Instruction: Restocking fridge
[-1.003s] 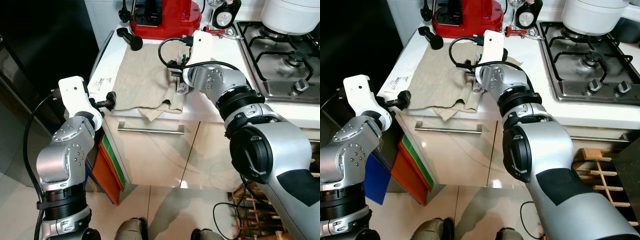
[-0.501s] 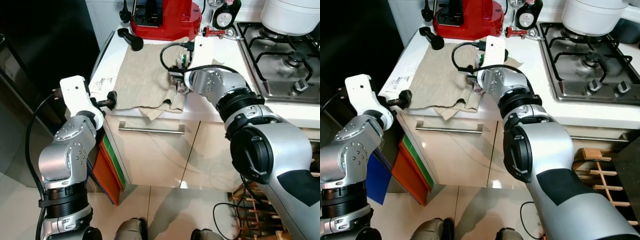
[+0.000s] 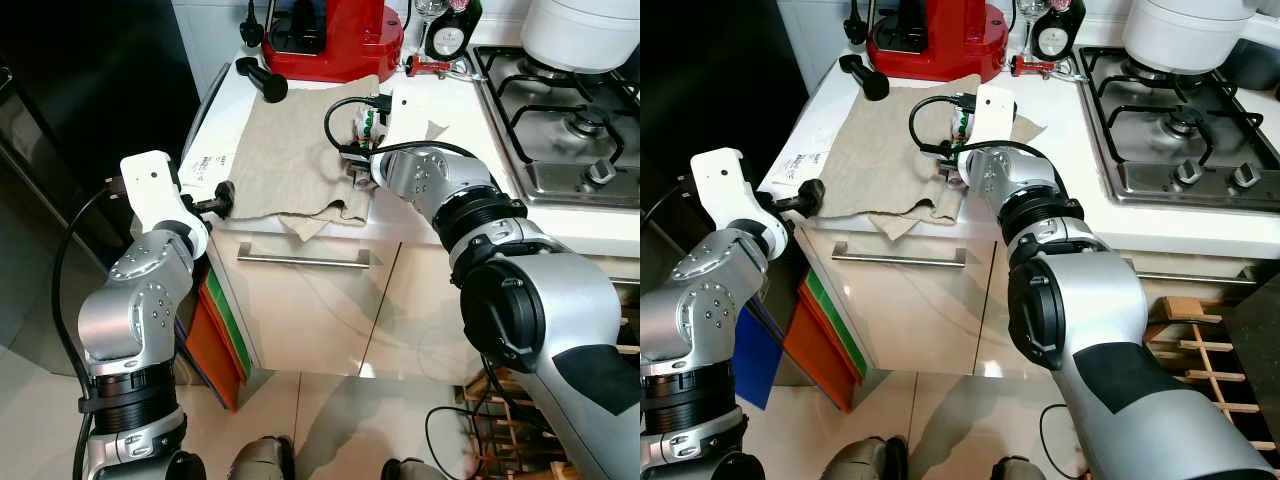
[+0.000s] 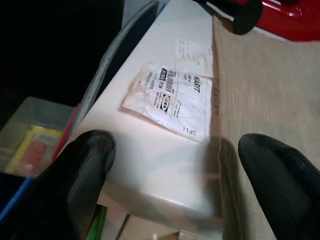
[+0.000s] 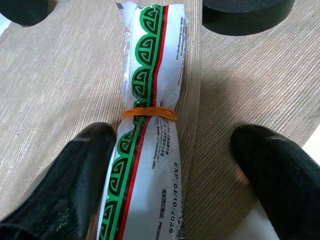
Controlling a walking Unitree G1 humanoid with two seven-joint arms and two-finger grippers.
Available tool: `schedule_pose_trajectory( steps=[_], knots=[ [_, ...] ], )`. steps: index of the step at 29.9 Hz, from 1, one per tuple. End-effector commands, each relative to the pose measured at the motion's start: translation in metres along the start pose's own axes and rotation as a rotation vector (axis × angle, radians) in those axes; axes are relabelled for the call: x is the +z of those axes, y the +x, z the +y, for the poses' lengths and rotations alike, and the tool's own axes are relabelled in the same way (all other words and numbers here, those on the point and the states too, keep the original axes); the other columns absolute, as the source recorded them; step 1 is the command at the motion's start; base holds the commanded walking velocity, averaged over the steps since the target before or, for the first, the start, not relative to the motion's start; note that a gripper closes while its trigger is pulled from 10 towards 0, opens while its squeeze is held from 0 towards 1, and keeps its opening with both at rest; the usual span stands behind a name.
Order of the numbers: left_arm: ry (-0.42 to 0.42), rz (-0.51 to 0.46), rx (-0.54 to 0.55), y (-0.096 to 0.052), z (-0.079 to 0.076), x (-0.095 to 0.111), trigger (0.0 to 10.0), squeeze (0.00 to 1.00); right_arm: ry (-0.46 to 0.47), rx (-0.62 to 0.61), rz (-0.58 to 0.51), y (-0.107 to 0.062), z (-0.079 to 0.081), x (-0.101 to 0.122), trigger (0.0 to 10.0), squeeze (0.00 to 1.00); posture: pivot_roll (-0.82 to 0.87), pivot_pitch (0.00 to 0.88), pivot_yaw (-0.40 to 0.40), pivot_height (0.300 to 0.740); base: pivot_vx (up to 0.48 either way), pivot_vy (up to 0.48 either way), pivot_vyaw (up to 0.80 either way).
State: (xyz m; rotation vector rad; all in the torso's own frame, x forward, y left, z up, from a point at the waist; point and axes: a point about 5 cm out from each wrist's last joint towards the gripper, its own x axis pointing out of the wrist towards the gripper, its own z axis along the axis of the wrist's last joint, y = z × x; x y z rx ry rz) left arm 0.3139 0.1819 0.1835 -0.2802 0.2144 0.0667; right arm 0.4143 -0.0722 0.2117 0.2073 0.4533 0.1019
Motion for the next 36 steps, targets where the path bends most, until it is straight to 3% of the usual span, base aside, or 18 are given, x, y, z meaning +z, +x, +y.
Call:
schedule_pose_trajectory(
  steps=[1, 3, 5, 12, 14, 15, 16, 17, 20, 21, 22, 24, 27, 28, 29, 33, 34, 36],
  knots=[
    [-0.11, 0.186, 0.017, 0.004, 0.003, -0.031, 10.0, 0.0, 0.013, 0.003, 0.036, 0.002, 0.0, -0.011, 0.0, 0.3, 0.08, 0.065, 0.012, 0.74, 0.0, 0.0, 0.0],
    [-0.182, 0.234, 0.015, 0.005, 0.003, -0.037, 10.0, 0.0, 0.006, 0.012, 0.029, 0.002, 0.001, -0.01, 0.0, 0.32, 0.07, 0.065, 0.013, 0.74, 0.0, 0.0, 0.0],
    [-0.185, 0.243, 0.011, 0.005, 0.003, -0.038, 10.0, 0.0, 0.003, 0.015, 0.025, 0.002, 0.002, -0.009, 0.0, 0.32, 0.07, 0.065, 0.013, 0.74, 0.0, 0.0, 0.0],
    [-0.042, 0.231, -0.037, 0.001, -0.002, -0.044, 10.0, 0.0, 0.006, 0.025, 0.003, 0.002, 0.001, -0.008, 0.0, 0.33, 0.07, 0.066, 0.016, 0.74, 0.0, 0.0, 0.0],
    [0.078, 0.194, -0.072, -0.003, -0.004, -0.049, 10.0, 0.0, 0.001, 0.027, -0.003, 0.002, 0.001, -0.008, 0.0, 0.35, 0.07, 0.068, 0.015, 0.74, 0.0, 0.0, 0.0],
    [0.078, 0.194, -0.072, -0.003, -0.004, -0.049, 10.0, 0.0, 0.001, 0.027, -0.003, 0.002, 0.001, -0.008, 0.0, 0.35, 0.07, 0.068, 0.015, 0.74, 0.0, 0.0, 0.0],
    [0.218, 0.14, -0.15, -0.01, -0.012, -0.055, 10.0, 0.0, -0.003, 0.031, -0.007, 0.002, 0.002, -0.008, 0.0, 0.35, 0.07, 0.068, 0.015, 0.74, 0.0, 0.0, 0.0],
    [0.275, 0.126, -0.188, -0.013, -0.016, -0.059, 10.0, 0.0, -0.005, 0.033, -0.009, 0.002, 0.002, -0.008, 0.0, 0.35, 0.08, 0.068, 0.015, 0.74, 0.0, 0.0, 0.0],
    [0.377, 0.1, -0.246, -0.02, -0.019, -0.069, 10.0, 0.0, -0.007, 0.037, -0.013, 0.002, 0.003, -0.007, 0.0, 0.36, 0.07, 0.066, 0.016, 0.74, 0.0, 0.0, 0.0],
    [0.377, 0.1, -0.246, -0.02, -0.019, -0.069, 10.0, 0.0, -0.007, 0.037, -0.013, 0.002, 0.003, -0.007, 0.0, 0.36, 0.07, 0.066, 0.016, 0.74, 0.0, 0.0, 0.0],
    [0.505, 0.027, -0.294, -0.028, -0.019, -0.077, 10.0, 0.0, -0.006, 0.041, -0.021, 0.002, 0.003, -0.006, 0.0, 0.38, 0.08, 0.066, 0.015, 0.74, 0.0, 0.0, 0.0],
    [0.544, -0.005, -0.313, -0.031, -0.018, -0.079, 10.0, 0.0, -0.005, 0.042, -0.024, 0.002, 0.004, -0.006, 0.0, 0.39, 0.08, 0.066, 0.015, 0.74, 0.0, 0.0, 0.0],
    [0.546, -0.059, -0.329, -0.033, -0.019, -0.076, 10.0, 0.0, -0.006, 0.043, -0.027, 0.002, 0.004, -0.005, 0.0, 0.4, 0.08, 0.067, 0.015, 0.74, 0.0, 0.0, 0.0],
    [0.52, -0.177, -0.363, -0.04, -0.021, -0.067, 10.0, 0.0, -0.01, 0.043, -0.036, 0.002, 0.003, -0.004, 0.0, 0.44, 0.08, 0.066, 0.013, 0.74, 0.0, 0.0, 0.0],
    [0.504, -0.207, -0.375, -0.042, -0.022, -0.064, 10.0, 0.0, -0.011, 0.043, -0.038, 0.002, 0.002, -0.003, 0.0, 0.44, 0.08, 0.066, 0.013, 0.74, 0.0, 0.0, 0.0],
    [0.509, -0.252, -0.392, -0.043, -0.023, -0.06, 10.0, 0.0, -0.025, 0.042, -0.052, 0.002, 0.001, -0.001, 0.0, 0.46, 0.08, 0.068, 0.012, 0.74, 0.0, 0.0, 0.0],
    [0.511, -0.259, -0.395, -0.044, -0.024, -0.06, 10.0, 0.0, -0.035, 0.035, -0.075, 0.001, 0.001, 0.003, 0.0, 0.53, 0.08, 0.068, 0.012, 0.74, 0.0, 0.0, 0.0],
    [0.513, -0.266, -0.398, -0.044, -0.024, -0.06, 10.0, 0.0, -0.048, 0.03, -0.108, -0.001, 0.002, 0.01, 0.0, 0.55, 0.08, 0.068, 0.012, 0.74, 0.0, 0.0, 0.0]
  ],
)
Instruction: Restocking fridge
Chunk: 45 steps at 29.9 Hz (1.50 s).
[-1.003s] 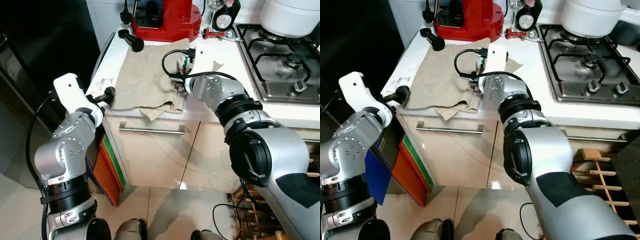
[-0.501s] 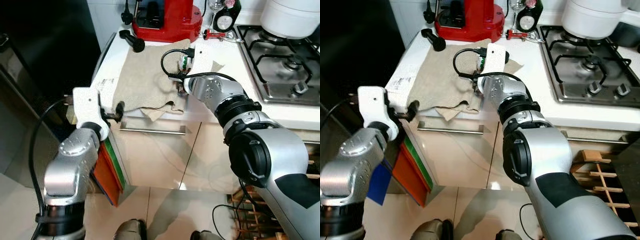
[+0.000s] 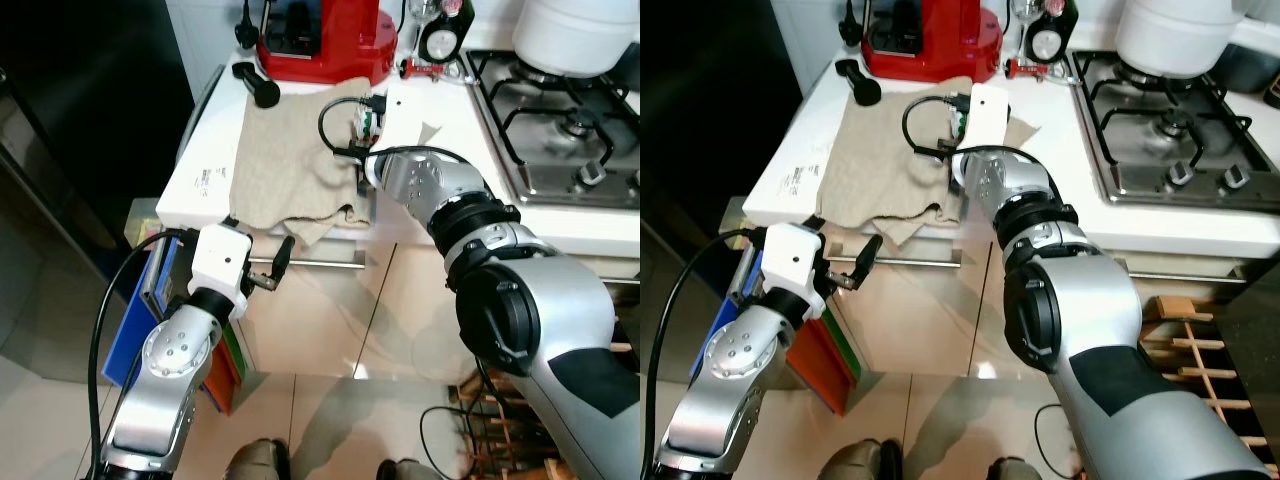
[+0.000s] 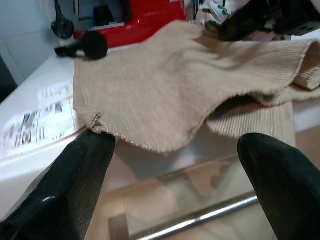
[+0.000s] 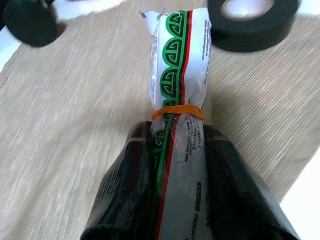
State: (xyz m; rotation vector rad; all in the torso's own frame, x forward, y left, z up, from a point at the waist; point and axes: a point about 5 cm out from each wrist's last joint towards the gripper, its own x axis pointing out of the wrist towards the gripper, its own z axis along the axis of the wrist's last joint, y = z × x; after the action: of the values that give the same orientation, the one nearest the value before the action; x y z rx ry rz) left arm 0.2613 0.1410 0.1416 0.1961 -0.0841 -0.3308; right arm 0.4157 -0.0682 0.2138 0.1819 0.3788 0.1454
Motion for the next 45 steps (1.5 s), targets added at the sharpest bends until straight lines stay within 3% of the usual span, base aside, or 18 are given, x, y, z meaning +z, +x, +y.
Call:
schedule_pose_trajectory(
  steps=[1, 4, 12, 13, 15, 16, 17, 45],
  knots=[
    [0.008, -0.014, -0.011, 0.001, -0.001, 0.002, 10.0, 0.0, -0.036, -0.019, -0.094, -0.003, -0.002, 0.02, 0.0, 0.55, 0.08, 0.069, 0.011, 0.74, 0.0, 0.0, 0.0],
    [0.008, -0.025, -0.014, 0.002, -0.003, 0.001, 10.0, 0.0, -0.076, -0.036, -0.194, -0.008, -0.002, 0.04, 0.0, 0.54, 0.07, 0.072, 0.011, 0.74, 0.0, 0.0, 0.0],
    [-0.007, -0.043, -0.022, 0.001, -0.006, -0.001, 10.0, 0.0, -0.111, -0.074, -0.303, -0.012, -0.006, 0.051, 0.0, 0.54, 0.07, 0.071, 0.008, 0.74, 0.0, 0.0, 0.0],
    [-0.008, -0.048, -0.012, 0.002, -0.006, 0.0, 10.0, 0.0, -0.171, -0.113, -0.391, -0.015, -0.008, 0.055, 0.0, 0.51, 0.07, 0.07, 0.003, 0.74, 0.0, 0.0, 0.0],
    [-0.009, -0.051, -0.007, 0.002, -0.006, 0.0, 10.0, 0.0, -0.194, -0.127, -0.422, -0.016, -0.009, 0.055, 0.0, 0.51, 0.07, 0.069, 0.001, 0.74, 0.0, 0.0, 0.0],
    [-0.009, -0.059, 0.0, 0.003, -0.006, 0.001, 10.0, 0.0, -0.219, -0.14, -0.46, -0.018, -0.01, 0.055, 0.0, 0.37, 0.07, 0.068, -0.005, 0.74, 0.0, 0.0, 0.0],
    [-0.007, -0.069, 0.004, 0.003, -0.005, 0.003, 10.0, 0.0, -0.245, -0.159, -0.492, -0.021, -0.011, 0.054, 0.0, 0.0, 0.07, 0.068, -0.005, 0.74, 0.0, 0.0, 0.0],
    [-0.007, -0.069, 0.004, 0.003, -0.005, 0.003, 10.0, 0.0, -0.245, -0.159, -0.492, -0.021, -0.011, 0.054, 0.0, 0.0, 0.07, 0.068, -0.005, 0.74, 0.0, 0.0, 0.0]
  ],
)
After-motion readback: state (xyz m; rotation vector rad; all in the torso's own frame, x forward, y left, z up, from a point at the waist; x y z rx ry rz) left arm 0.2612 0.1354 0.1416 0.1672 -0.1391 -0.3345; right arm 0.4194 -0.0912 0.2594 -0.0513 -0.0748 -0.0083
